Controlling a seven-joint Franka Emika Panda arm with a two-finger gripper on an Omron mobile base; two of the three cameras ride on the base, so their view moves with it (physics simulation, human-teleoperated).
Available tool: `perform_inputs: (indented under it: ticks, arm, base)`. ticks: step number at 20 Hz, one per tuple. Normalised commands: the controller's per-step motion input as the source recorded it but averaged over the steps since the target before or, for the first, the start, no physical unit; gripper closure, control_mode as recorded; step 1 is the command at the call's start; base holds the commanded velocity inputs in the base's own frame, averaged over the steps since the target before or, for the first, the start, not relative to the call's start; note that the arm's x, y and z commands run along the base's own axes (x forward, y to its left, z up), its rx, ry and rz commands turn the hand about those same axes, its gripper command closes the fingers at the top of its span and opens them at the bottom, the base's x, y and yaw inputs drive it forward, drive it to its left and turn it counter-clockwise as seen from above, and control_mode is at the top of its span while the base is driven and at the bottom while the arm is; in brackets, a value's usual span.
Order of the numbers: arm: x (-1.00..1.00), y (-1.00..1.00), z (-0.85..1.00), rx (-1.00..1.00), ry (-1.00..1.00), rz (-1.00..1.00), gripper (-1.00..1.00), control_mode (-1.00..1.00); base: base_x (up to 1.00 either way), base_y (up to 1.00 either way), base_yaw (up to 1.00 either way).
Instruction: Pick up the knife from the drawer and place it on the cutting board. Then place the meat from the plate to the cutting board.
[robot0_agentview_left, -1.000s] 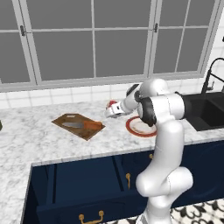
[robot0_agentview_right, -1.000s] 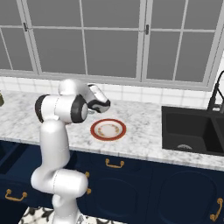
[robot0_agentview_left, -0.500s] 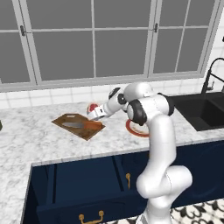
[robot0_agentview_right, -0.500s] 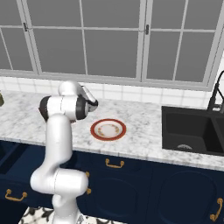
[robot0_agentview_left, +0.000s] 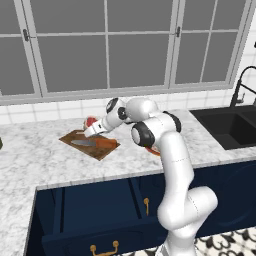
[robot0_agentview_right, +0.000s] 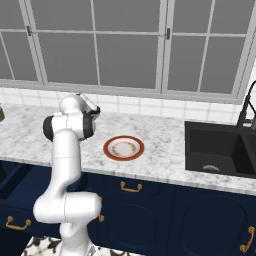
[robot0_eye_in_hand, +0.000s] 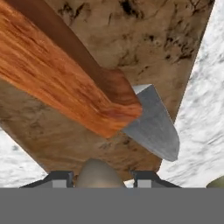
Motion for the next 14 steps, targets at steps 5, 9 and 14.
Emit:
perform_inputs:
  ticks: [5,9,14]
  arm:
    - [1.00,0.20,0.36,-0.05,0.38,0.32,1.00,-1.00]
    - [1.00,-0.20,0.33,-0.02,0.35,0.27,-1.00,-1.00]
    - [0.83,-0.39,0.42,0.00,0.28,0.23,-1.00,-1.00]
  base:
    - [0.00,0.00,0.00]
    - [0.00,0.00,0.00]
    - [0.00,0.00,0.00]
